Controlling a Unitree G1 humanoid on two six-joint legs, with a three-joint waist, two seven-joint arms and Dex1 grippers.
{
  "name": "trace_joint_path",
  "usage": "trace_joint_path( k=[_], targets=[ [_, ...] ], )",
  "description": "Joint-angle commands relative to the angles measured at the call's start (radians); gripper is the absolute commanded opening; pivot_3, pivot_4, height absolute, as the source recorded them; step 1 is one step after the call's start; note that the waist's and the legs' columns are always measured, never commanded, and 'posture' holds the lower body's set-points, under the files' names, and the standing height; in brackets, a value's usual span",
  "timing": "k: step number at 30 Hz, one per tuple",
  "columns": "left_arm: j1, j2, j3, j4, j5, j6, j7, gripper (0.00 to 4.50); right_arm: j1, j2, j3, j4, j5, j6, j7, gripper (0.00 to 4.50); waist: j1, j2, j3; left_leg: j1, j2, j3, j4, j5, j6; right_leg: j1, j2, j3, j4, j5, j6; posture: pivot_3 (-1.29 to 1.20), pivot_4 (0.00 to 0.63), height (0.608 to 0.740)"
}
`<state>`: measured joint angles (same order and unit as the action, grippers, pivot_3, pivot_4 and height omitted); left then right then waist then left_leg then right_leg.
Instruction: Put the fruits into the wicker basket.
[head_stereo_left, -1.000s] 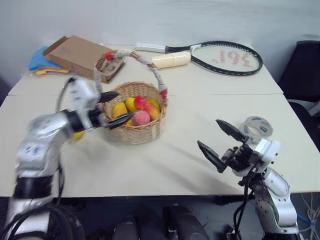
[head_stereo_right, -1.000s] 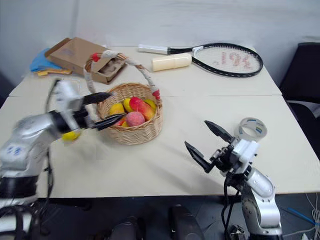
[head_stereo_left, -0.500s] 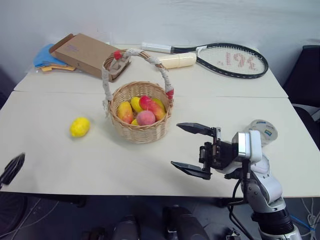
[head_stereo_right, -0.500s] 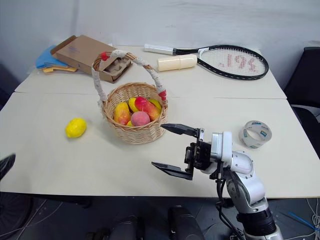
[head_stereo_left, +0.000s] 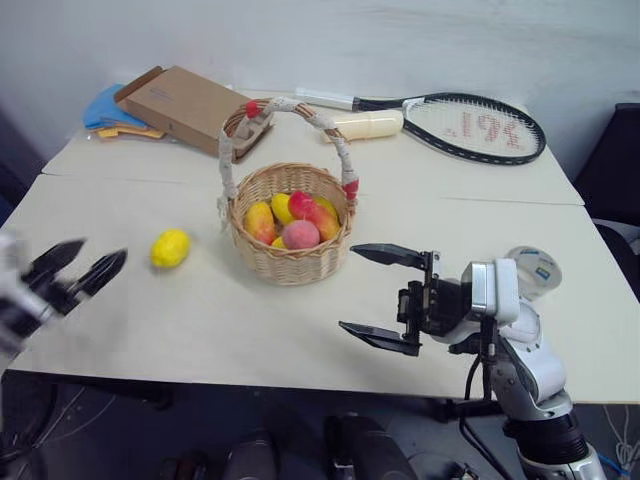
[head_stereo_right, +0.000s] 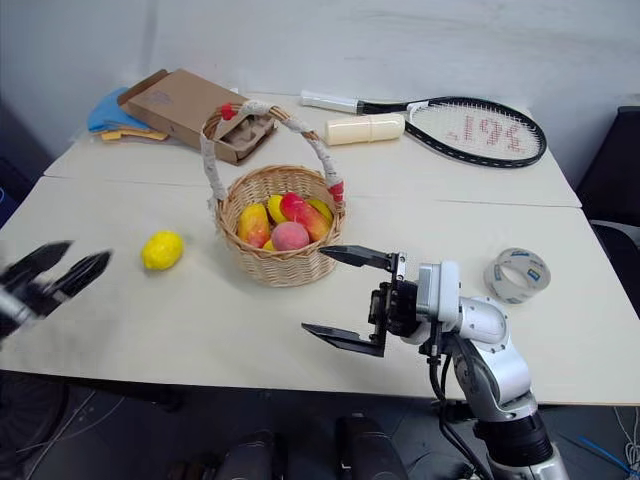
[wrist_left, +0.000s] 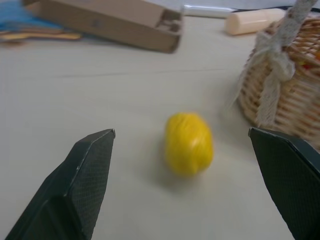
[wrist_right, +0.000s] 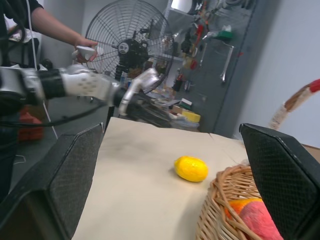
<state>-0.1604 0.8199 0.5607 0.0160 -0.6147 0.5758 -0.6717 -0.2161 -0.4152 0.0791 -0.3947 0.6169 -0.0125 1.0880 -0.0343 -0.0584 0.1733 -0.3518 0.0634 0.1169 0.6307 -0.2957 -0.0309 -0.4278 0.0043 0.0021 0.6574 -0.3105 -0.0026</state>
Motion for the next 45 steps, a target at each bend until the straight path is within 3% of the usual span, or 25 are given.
trace_joint_path(
  k=[1,8,12,16,18,23,25,29,32,39,45],
  targets=[
    [-0.127,0.023,-0.14,0.145,0.113,-0.04,-0.008,4.49,0.005,-0.009,0.003,-0.039,-0.023,-0.019,-0.005,4.5,-0.01,0.002,0.001,0.0,0.0,0.0,0.0,-0.001,-0.001,-0.001,0.0,0.001,0.0,0.0,0.0,0.0,0.15,0.74],
    [-0.319,0.004,-0.315,0.408,0.27,-0.094,0.006,4.49,0.029,0.001,-0.005,-0.033,-0.056,-0.052,-0.023,4.5,-0.022,0.002,0.001,-0.008,0.002,0.001,0.001,-0.002,-0.005,-0.014,0.003,0.003,0.003,-0.003,0.0,0.0,0.15,0.74],
    [-0.322,0.007,-0.324,0.418,0.276,-0.07,-0.02,3.65,0.048,0.006,-0.011,-0.026,-0.068,-0.074,-0.036,4.5,-0.02,0.002,0.001,-0.009,0.002,0.002,0.003,-0.003,-0.004,-0.014,0.003,0.004,0.004,-0.003,0.0,0.0,0.15,0.74],
    [-0.285,0.007,-0.297,0.355,0.251,-0.064,-0.057,2.47,0.06,0.012,-0.009,-0.014,-0.071,-0.096,-0.041,4.5,-0.018,0.002,0.001,-0.008,0.001,0.001,0.006,-0.003,-0.003,-0.013,0.002,0.004,0.008,-0.002,0.0,0.0,0.15,0.74],
    [-0.286,0.011,-0.226,0.264,0.167,-0.131,-0.155,2.4,0.063,0.01,-0.013,-0.008,-0.078,-0.105,-0.048,4.5,-0.018,0.001,0.001,-0.007,0.001,0.001,0.006,-0.002,-0.004,-0.013,0.002,0.003,0.01,-0.002,0.0,0.0,0.15,0.74],
    [-0.171,0.095,-0.211,-0.119,-0.091,0.062,-0.42,2.4,0.084,-0.004,-0.039,0.005,-0.092,-0.104,-0.077,4.5,-0.021,0.003,0.002,-0.007,0.001,0.0,0.007,-0.001,-0.006,-0.013,0.002,0.003,0.012,-0.002,-0.001,0.0,0.15,0.74],
    [-0.219,0.046,-0.267,-0.18,-0.085,0.072,-0.343,2.4,0.088,-0.01,-0.052,0.031,-0.097,-0.108,-0.082,4.5,-0.019,0.01,0.004,-0.004,0.0,0.001,0.007,-0.001,-0.007,-0.009,0.002,0.004,0.011,-0.002,0.0,0.0,0.15,0.74],
    [-0.369,-0.152,-0.357,-0.193,-0.021,0.112,-0.074,2.4,0.085,-0.004,-0.061,0.058,-0.1,-0.107,-0.098,4.5,0.007,0.012,0.005,0.0,-0.001,-0.003,0.009,0.001,0.0,0.001,0.004,0.004,0.005,-0.001,0.002,0.0,0.15,0.74],
    [-0.379,-0.194,-0.386,-0.194,0.028,0.107,-0.011,2.4,0.072,0.009,-0.069,0.069,-0.095,-0.096,-0.129,4.5,-0.006,0.011,0.005,-0.002,-0.001,-0.003,0.014,0.001,0.0,0.001,0.004,0.005,0.007,0.001,0.004,0.0,0.15,0.74],
    [-0.299,-0.205,-0.357,-0.234,0.087,-0.025,0.006,4.47,-0.158,0.013,-0.088,0.181,-0.087,0.095,-0.273,4.5,-0.027,0.012,0.006,-0.001,0.0,-0.003,0.015,0.0,-0.006,-0.003,0.005,0.007,0.01,0.002,0.004,0.0,0.15,0.74],
    [-0.106,-0.119,-0.166,-0.346,-0.018,-0.148,-0.182,4.47,-0.539,0.074,-0.006,0.526,-0.18,0.25,-0.293,4.5,-0.042,0.013,0.007,-0.001,0.0,-0.002,0.015,0.0,-0.005,-0.003,0.005,0.006,0.01,0.001,0.002,0.0,0.15,0.74]
  ],
)
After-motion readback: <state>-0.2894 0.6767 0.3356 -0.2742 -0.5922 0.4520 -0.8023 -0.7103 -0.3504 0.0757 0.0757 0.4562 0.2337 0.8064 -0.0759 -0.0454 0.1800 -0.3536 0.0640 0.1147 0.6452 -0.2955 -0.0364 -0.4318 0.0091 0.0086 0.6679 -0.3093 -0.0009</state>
